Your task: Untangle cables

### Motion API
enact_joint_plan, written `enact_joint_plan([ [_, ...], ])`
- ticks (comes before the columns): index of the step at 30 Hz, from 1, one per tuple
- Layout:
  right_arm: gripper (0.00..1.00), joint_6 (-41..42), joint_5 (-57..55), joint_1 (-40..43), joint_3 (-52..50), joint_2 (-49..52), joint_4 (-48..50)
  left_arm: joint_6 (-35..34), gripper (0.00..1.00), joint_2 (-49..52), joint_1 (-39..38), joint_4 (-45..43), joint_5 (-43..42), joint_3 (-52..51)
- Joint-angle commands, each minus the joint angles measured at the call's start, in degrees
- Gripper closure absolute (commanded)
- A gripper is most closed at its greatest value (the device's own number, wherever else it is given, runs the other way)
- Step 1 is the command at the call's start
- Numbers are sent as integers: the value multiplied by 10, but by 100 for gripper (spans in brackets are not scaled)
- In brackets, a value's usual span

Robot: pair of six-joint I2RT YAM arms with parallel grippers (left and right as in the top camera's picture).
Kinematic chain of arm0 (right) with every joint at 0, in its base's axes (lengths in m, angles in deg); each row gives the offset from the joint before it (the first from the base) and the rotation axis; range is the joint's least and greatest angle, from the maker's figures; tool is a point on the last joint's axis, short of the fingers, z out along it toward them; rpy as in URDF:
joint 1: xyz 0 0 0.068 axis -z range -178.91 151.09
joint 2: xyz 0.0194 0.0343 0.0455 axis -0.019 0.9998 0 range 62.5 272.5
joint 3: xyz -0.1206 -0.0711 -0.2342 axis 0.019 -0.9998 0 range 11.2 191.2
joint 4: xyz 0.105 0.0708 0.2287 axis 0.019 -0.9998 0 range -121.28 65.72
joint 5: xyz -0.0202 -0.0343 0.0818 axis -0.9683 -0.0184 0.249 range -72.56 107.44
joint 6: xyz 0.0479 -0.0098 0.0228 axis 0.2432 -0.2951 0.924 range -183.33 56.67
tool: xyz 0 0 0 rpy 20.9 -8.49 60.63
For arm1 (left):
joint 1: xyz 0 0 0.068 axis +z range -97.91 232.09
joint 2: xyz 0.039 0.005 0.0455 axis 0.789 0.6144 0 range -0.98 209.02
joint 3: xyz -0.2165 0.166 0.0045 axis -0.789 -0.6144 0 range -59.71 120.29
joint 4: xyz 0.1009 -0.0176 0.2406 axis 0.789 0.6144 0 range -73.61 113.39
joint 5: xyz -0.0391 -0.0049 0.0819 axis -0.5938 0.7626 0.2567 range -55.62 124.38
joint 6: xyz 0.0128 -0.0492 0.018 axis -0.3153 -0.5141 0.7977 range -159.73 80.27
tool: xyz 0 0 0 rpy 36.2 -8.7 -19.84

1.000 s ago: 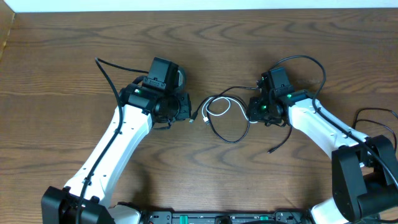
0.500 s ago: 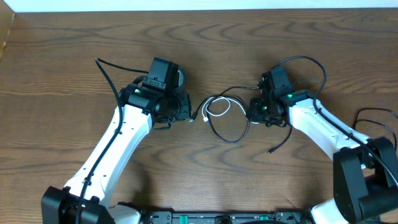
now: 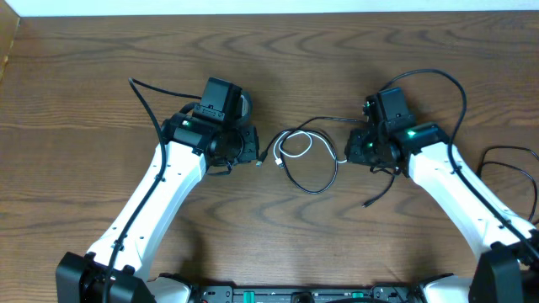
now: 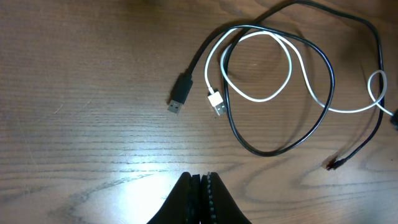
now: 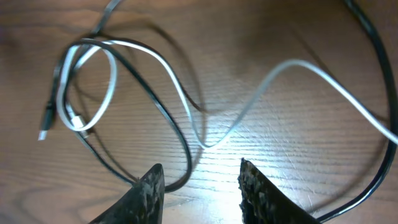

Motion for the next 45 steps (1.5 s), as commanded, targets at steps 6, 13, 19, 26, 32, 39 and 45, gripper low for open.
enact_joint_plan([
  [6,75,83,-35,-5,-14,65,59,5,92,8,0,0,-5,-2],
  [13,84,140,-35,-10,-14,117,78,5,92,8,0,1,-5,-2],
  [19,99,98,-2,-5,-9,109,103,5,92,8,0,2,-5,-2],
  [26,99,-51,210,93,120,-5,105,5,92,8,0,4,-5,-2],
  [32,99,-85,313,136,273,-96,107,5,92,8,0,4,-5,-2],
  [39,99,-99,312,136,303,-163,152,5,92,8,0,4,-5,-2],
  [45,99,-89,337,136,303,-173,245,5,92,8,0,4,-5,-2],
])
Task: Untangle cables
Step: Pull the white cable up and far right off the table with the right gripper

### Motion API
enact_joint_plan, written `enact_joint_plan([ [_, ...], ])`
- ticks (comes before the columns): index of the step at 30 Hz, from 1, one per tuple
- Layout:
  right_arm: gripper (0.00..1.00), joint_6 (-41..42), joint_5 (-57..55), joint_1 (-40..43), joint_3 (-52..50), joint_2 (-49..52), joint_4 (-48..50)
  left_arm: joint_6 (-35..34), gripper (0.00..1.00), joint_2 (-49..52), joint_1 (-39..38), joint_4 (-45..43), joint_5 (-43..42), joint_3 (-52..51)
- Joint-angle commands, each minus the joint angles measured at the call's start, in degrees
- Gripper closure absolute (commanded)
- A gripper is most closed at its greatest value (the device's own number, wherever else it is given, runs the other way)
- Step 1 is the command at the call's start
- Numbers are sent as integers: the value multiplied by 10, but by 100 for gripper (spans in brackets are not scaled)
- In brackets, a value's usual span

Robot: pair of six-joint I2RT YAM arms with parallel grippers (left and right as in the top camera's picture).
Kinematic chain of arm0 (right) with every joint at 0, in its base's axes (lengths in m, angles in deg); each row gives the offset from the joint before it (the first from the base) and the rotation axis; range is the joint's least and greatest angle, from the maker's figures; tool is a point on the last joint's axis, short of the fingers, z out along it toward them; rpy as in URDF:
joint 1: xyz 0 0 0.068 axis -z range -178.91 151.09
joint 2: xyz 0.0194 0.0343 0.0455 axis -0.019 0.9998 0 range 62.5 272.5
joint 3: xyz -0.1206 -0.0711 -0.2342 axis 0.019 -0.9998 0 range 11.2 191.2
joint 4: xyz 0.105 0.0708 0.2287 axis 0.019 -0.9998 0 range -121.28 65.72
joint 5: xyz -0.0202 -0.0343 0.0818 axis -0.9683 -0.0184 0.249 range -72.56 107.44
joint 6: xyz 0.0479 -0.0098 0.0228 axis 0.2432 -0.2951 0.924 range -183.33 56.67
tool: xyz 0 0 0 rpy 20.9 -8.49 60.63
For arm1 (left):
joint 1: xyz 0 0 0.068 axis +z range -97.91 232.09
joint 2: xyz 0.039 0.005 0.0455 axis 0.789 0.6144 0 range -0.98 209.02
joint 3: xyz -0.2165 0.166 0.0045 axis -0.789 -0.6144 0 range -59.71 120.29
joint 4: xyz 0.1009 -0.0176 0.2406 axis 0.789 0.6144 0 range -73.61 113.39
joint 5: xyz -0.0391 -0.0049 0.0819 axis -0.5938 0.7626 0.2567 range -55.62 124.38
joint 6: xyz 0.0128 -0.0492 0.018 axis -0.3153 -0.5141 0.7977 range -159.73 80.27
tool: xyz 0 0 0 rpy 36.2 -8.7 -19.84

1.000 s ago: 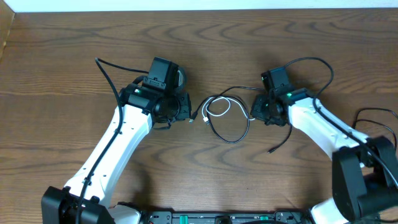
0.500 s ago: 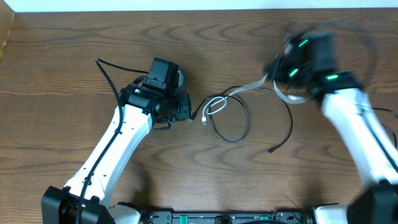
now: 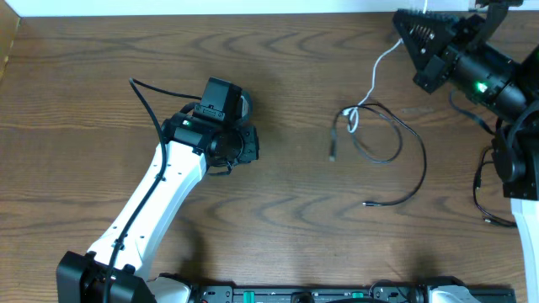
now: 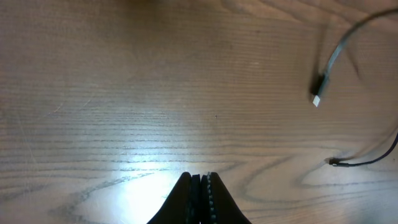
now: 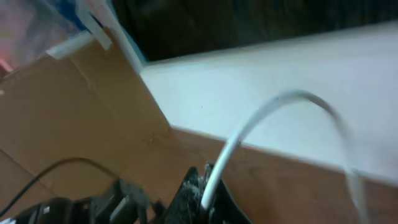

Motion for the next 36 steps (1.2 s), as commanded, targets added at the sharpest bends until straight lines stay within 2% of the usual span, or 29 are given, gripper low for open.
enact_joint_plan([
  [1,99,9,49,-1,1,-4,75,5,92,6,0,2,-5,-2],
  [7,99,78,101,-1,1,-4,235,5,92,6,0,2,-5,-2],
  [12,99,102,130,-1,1,-4,284,5,92,6,0,2,-5,-2],
  [26,99,70,-175,-1,1,46,-29,5,92,6,0,2,-5,-2],
  [32,99,69,-145,-3,1,106,-142,5,92,6,0,2,-5,-2],
  [36,99,34,-82,-7,1,132,-138,5,92,6,0,2,-5,-2],
])
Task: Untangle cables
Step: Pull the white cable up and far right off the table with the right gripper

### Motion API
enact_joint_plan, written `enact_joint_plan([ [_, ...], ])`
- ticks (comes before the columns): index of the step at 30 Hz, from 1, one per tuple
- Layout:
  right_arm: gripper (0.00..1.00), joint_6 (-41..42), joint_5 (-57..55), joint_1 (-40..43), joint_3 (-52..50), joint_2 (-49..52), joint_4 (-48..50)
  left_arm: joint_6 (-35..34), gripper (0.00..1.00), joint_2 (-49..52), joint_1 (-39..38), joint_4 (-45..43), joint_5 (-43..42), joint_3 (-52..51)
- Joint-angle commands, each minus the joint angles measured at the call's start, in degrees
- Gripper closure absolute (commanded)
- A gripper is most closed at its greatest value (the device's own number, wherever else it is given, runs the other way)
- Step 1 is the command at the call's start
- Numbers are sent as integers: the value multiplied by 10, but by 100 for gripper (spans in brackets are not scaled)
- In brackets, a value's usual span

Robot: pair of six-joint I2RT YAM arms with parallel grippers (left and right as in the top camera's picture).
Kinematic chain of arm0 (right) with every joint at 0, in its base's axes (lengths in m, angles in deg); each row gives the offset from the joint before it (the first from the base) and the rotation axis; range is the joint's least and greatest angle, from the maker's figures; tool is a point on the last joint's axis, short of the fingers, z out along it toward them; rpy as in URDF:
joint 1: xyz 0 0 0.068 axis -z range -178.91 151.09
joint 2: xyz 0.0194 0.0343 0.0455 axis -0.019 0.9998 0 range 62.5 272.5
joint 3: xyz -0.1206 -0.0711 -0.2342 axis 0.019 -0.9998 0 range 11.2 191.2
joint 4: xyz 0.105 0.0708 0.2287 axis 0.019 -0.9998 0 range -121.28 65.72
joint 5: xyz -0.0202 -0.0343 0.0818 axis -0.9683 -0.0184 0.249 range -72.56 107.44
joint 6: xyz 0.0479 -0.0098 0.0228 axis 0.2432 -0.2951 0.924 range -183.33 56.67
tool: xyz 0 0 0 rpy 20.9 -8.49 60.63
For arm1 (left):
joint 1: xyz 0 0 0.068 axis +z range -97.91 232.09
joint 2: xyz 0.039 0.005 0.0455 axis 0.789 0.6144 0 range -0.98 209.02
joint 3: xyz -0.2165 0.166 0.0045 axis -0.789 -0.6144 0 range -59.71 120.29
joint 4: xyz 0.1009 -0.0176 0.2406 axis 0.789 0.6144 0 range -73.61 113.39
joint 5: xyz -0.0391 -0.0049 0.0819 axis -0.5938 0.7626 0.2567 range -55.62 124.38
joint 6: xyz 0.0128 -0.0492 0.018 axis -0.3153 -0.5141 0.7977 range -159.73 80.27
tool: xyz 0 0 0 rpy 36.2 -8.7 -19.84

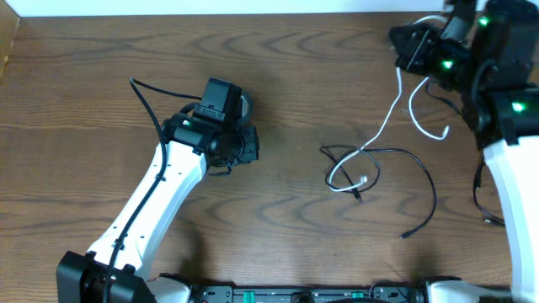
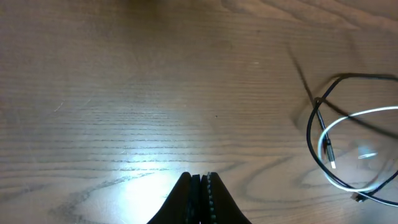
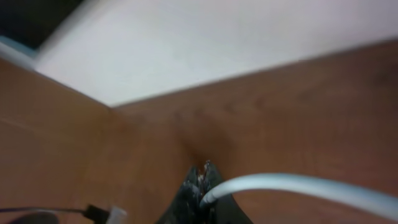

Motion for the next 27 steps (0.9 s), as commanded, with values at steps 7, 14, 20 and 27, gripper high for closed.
enact_joint_plan([
  [7,99,-69,96,-8,3,2,114,5,92,6,0,2,-5,-2],
  [14,99,-54,160,-8,3,-55,394,5,92,6,0,2,-5,-2],
  [20,99,-39,51,-5,3,-113,523,5,92,6,0,2,-5,-2],
  [27,99,-59,-26,-5,3,-128,386,5,92,7,0,2,-5,-2],
])
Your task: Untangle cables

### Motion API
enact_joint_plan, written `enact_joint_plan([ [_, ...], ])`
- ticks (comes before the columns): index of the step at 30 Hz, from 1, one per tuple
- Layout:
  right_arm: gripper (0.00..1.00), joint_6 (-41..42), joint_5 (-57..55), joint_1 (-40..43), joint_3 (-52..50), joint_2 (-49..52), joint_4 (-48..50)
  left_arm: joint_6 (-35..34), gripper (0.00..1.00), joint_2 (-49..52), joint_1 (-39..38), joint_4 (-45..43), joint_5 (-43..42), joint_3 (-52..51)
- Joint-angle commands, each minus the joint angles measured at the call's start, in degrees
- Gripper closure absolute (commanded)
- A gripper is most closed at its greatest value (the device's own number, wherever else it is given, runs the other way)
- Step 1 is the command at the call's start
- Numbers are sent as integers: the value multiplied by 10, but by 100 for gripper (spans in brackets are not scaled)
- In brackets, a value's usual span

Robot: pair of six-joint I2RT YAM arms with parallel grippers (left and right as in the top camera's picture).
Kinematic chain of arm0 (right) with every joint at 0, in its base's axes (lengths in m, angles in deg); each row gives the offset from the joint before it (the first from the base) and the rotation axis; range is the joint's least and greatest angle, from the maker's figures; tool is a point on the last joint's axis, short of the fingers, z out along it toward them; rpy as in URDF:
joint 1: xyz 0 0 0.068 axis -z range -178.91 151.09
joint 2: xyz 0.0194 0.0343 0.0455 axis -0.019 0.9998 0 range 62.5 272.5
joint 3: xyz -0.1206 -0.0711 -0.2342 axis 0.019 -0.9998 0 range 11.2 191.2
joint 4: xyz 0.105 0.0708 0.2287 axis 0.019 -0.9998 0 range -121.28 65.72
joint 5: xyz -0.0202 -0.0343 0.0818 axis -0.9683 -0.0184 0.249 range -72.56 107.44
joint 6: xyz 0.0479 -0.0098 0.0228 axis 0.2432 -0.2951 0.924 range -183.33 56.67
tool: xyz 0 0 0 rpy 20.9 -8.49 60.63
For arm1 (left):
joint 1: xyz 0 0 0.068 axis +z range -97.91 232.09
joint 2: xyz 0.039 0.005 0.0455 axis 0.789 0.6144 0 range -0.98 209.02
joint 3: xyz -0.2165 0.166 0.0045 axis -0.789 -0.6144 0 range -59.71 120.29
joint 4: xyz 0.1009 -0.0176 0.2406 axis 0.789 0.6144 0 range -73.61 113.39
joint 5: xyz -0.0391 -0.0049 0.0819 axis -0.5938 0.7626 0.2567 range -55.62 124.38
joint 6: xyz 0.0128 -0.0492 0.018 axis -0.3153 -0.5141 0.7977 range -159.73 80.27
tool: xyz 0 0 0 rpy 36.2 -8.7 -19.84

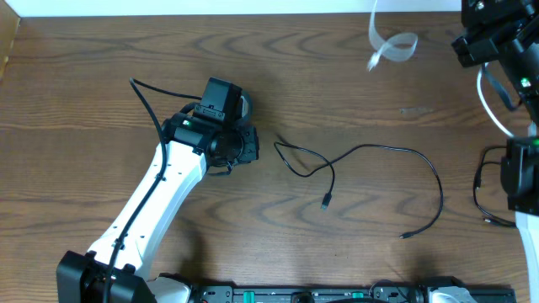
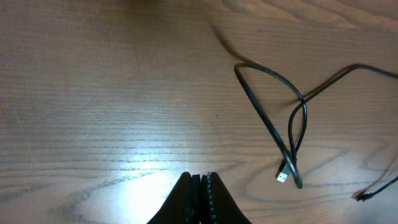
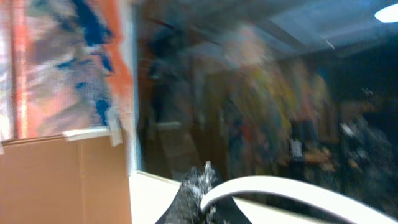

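Observation:
A black cable [image 1: 383, 151] lies alone on the wooden table [image 1: 101, 50], its USB plug [image 2: 283, 177] pointing toward the front. The white cable [image 1: 392, 42] hangs blurred in the air at the far right, clear of the black one. My right gripper [image 3: 204, 186] is raised high at the table's far right corner and shut on the white cable [image 3: 280, 185]; its view faces the room, not the table. Left of the black cable, my left gripper [image 2: 200, 186] rests low over the table, shut on nothing.
The arms' own black leads lie at the right edge [image 1: 493, 189] and curve beside the left arm [image 1: 145, 101]. A cardboard box [image 1: 8, 42] stands at the far left corner. A white wall [image 1: 210, 7] borders the table's far edge.
The white cable, which hung from my right gripper down into a loop with the black cable, is now wholly off the table. The black cable now lies spread out alone, reaching further left.
Both cables lay tangled in the middle, with my right gripper open over the white one. Then that gripper was shut on the white cable, up at the far right. The tangle lay further right, then looser. Now the cables are apart. The left arm stayed put.

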Motion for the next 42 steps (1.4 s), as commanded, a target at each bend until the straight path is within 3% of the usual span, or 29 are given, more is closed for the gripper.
enact_joint_plan([
  [1,99,-24,-86,0,-2,17,-106,5,92,7,0,2,-5,-2],
  [6,99,-83,-244,0,-2,54,-315,5,92,7,0,2,-5,-2],
  [11,99,-85,-380,11,-2,117,-431,5,92,7,0,2,-5,-2],
  [17,99,-108,-449,57,-2,178,-447,5,92,7,0,6,-5,-2],
  [28,99,-106,-448,251,-2,173,-457,5,92,7,0,10,-5,-2],
  [34,99,-19,-441,354,-2,173,-493,5,92,7,0,10,-5,-2],
  [42,99,-14,-410,400,-2,174,-493,5,92,7,0,4,-5,-2],
])
